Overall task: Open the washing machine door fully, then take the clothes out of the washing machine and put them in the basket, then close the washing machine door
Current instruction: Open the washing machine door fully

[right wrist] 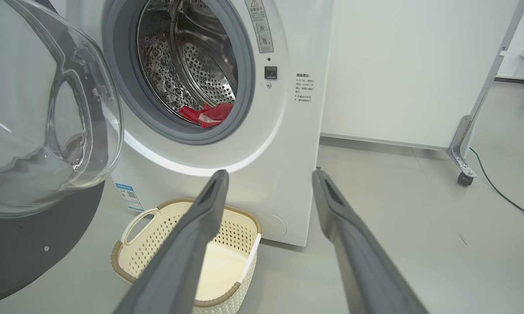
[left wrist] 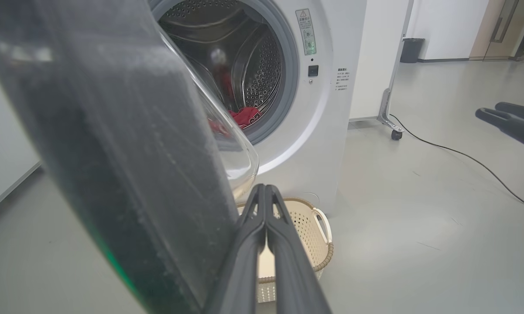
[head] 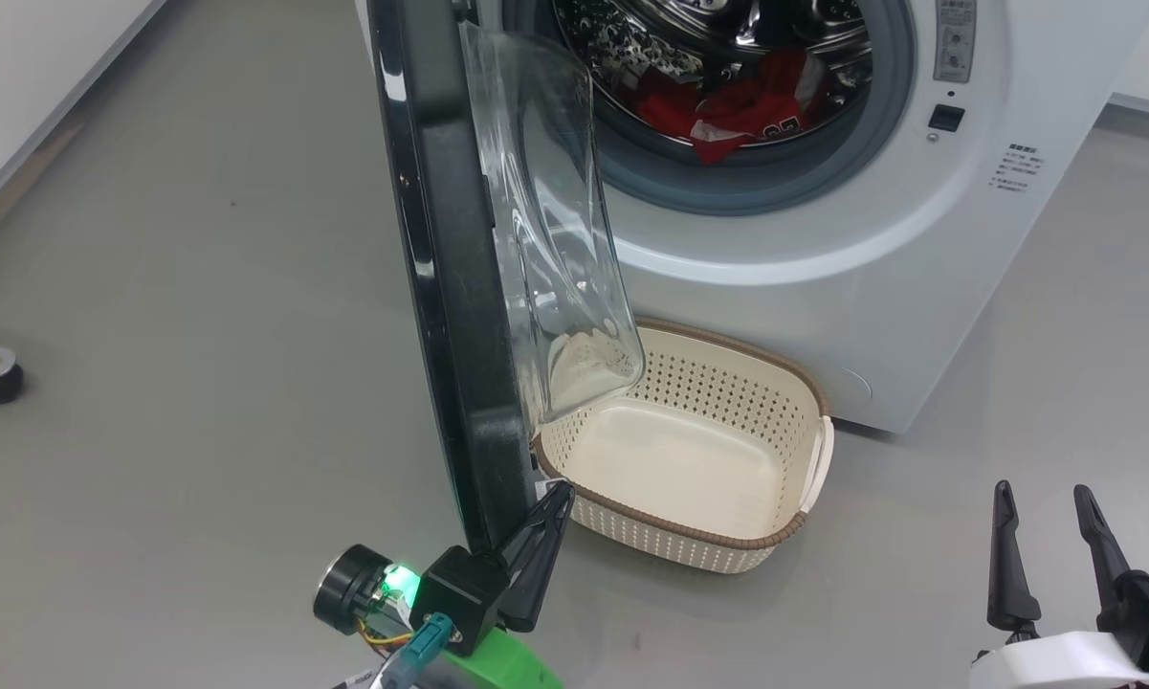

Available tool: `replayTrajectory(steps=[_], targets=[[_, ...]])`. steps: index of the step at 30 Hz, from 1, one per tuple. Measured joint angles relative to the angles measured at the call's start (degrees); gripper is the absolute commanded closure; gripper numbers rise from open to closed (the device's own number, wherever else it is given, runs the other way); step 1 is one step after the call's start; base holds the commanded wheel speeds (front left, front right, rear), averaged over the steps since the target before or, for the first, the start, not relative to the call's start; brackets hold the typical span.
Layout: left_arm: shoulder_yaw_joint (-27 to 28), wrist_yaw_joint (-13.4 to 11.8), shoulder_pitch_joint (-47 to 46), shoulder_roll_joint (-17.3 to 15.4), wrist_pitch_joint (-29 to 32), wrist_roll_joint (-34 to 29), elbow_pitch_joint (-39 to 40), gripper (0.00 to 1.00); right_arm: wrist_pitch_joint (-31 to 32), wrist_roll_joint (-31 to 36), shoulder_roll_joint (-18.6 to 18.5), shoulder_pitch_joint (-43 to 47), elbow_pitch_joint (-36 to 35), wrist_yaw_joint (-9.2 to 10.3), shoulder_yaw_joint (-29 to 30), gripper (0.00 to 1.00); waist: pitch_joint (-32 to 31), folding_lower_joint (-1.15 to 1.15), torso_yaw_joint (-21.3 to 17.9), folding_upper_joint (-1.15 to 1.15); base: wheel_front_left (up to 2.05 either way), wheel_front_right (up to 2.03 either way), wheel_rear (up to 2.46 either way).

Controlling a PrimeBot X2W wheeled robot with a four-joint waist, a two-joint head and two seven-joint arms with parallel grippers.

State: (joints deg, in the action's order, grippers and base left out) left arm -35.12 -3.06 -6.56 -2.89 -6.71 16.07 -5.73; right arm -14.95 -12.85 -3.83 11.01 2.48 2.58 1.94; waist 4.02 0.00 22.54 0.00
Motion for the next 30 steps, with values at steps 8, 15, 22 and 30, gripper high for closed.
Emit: replayTrajectory(steps=[8,15,22,30], targets=[[0.1,-0.2,0.0,0.0,-0.9,0.0,-0.9,1.0,0.0,0.3,0.0,0.1,0.2,-0.16,0.7,0.0,-0.6,0.0,2.9,0.0,0.0,0.0,0.0],[0.6,-0.8,0.0,0.0,-1.0,0.0,-1.4,1.0,0.0,0.4,0.1,0.2,0.2,-0.34,0.8,0.0,-1.0,0.0,5.8,0.0,0.0,0.0,0.0],[3.8,-2.0,0.2,-0.4,-1.9,0.0,-1.9,1.0,0.0,1.4,0.3,0.2,0.4,-1.01,-0.5,0.0,-1.1,0.0,7.9,0.0,0.0,0.0,0.0],[7.8,-2.7,0.2,-1.2,-2.1,0.0,-3.3,1.0,0.0,1.4,0.3,0.2,0.6,-1.43,-0.1,0.0,-0.6,0.0,8.1,0.0,0.0,0.0,0.0]])
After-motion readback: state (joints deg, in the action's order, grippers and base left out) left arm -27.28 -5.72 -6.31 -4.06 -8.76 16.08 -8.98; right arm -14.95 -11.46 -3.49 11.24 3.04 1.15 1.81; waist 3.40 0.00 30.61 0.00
